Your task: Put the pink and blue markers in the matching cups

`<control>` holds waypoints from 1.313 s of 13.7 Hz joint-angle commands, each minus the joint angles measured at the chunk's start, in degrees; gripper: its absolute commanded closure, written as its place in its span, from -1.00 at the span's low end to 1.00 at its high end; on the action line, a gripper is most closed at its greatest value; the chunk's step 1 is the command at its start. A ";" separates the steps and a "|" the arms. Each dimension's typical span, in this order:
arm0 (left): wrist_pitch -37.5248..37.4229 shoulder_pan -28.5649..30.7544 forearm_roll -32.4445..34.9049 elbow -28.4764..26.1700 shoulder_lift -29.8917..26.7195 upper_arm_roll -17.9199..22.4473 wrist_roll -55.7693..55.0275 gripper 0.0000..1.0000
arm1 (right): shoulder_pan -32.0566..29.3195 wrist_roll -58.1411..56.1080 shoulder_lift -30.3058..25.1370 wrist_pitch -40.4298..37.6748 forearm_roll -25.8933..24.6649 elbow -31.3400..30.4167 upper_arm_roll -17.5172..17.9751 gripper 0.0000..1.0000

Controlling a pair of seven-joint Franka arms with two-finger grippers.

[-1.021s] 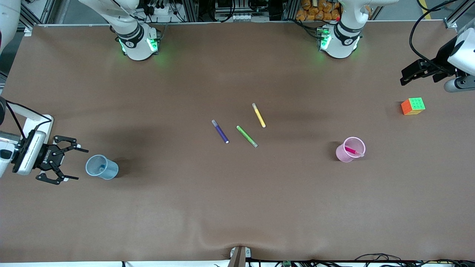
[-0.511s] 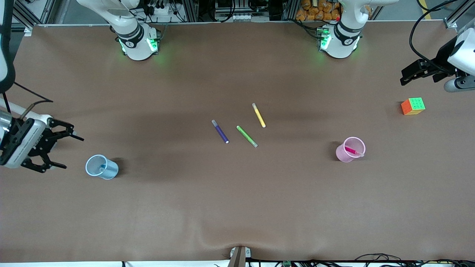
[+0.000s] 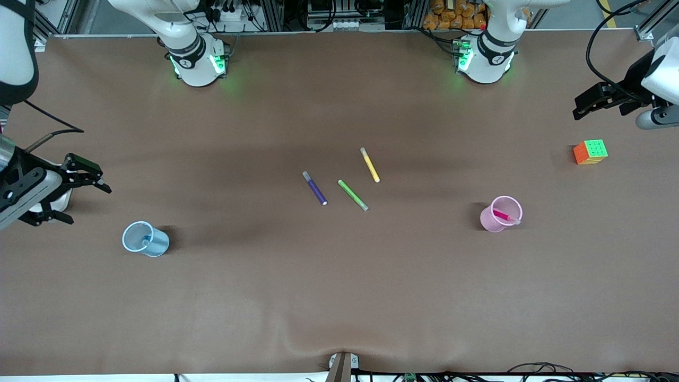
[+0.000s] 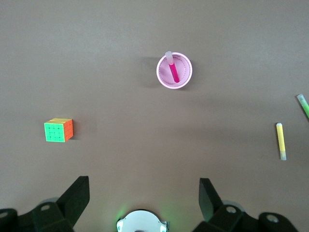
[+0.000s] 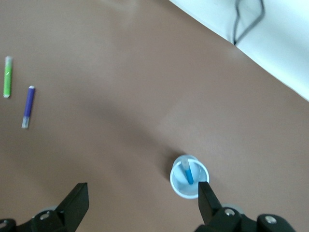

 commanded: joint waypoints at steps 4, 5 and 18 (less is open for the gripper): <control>-1.25 0.28 -1.18 0.17 -0.77 -0.41 0.50 -1.00 | 0.50 27.45 -4.79 -6.68 -5.85 -2.50 -0.40 -1.00; -1.25 0.36 -1.18 0.09 -0.59 -0.41 1.11 -1.00 | 0.41 31.15 -5.66 -7.82 -6.64 -2.58 -0.32 -1.00; -1.87 -0.25 -0.74 2.37 1.17 -0.50 0.85 -1.00 | -0.65 41.74 -12.35 -17.85 -10.08 -5.22 -0.49 -1.00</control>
